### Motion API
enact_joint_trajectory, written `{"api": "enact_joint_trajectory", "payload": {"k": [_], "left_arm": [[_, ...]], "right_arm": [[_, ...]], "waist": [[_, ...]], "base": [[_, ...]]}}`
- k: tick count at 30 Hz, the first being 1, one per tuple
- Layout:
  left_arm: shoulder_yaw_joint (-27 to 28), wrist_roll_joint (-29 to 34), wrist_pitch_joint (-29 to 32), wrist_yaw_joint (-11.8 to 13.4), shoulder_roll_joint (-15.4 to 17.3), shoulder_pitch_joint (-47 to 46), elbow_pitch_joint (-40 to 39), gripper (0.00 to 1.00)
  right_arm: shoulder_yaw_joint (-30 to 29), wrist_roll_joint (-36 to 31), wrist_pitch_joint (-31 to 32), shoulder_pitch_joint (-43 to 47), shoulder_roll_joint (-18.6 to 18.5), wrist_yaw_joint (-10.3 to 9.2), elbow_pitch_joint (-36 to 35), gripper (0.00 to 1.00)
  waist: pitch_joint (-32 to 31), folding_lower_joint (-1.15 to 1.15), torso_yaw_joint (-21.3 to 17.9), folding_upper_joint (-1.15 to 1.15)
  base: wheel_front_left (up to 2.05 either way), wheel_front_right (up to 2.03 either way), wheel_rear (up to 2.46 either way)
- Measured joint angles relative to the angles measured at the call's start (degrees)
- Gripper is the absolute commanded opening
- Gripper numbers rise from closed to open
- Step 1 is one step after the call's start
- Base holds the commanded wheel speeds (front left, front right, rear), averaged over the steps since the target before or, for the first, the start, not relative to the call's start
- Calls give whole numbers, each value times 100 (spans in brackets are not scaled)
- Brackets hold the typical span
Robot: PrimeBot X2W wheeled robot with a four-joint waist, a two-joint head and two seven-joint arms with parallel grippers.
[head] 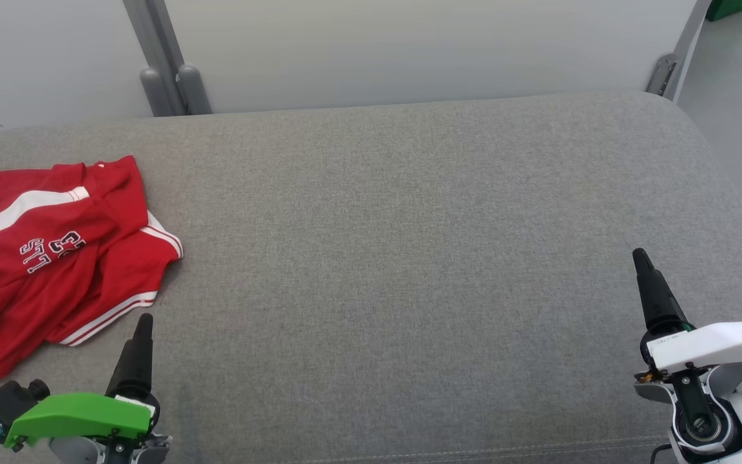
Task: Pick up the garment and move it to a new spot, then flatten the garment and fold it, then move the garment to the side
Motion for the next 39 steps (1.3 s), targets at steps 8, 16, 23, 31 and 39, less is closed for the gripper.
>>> {"api": "enact_joint_trajectory", "payload": {"k": [8, 16, 23, 31, 39], "left_arm": [[-78, 977, -140, 120, 81, -2, -220, 100], [-219, 1895, -248, 242, 105, -1, -397, 100], [-354, 2580, -369, 322, 136, 2, -531, 100], [-425, 3287, -514, 379, 119, 10, -677, 100], [-477, 3840, -630, 382, 104, 23, -792, 100]], "right_arm": [[101, -879, -96, 1, -9, -197, -23, 100], [203, -1657, -243, 4, -4, -297, -16, 100], [266, -2331, -337, 6, -5, -397, -15, 100], [389, -3087, -442, 7, -16, -538, -15, 100], [427, -3720, -548, 7, -16, -616, -16, 100]], "waist": [[0, 0, 17, 0], [10, 0, -9, 0], [22, 0, -71, 0], [36, 0, -136, 0], [51, 0, -163, 0]], "base": [[0, 0, 0], [0, 0, 0], [0, 0, 0], [0, 0, 0], [0, 0, 0]]}}
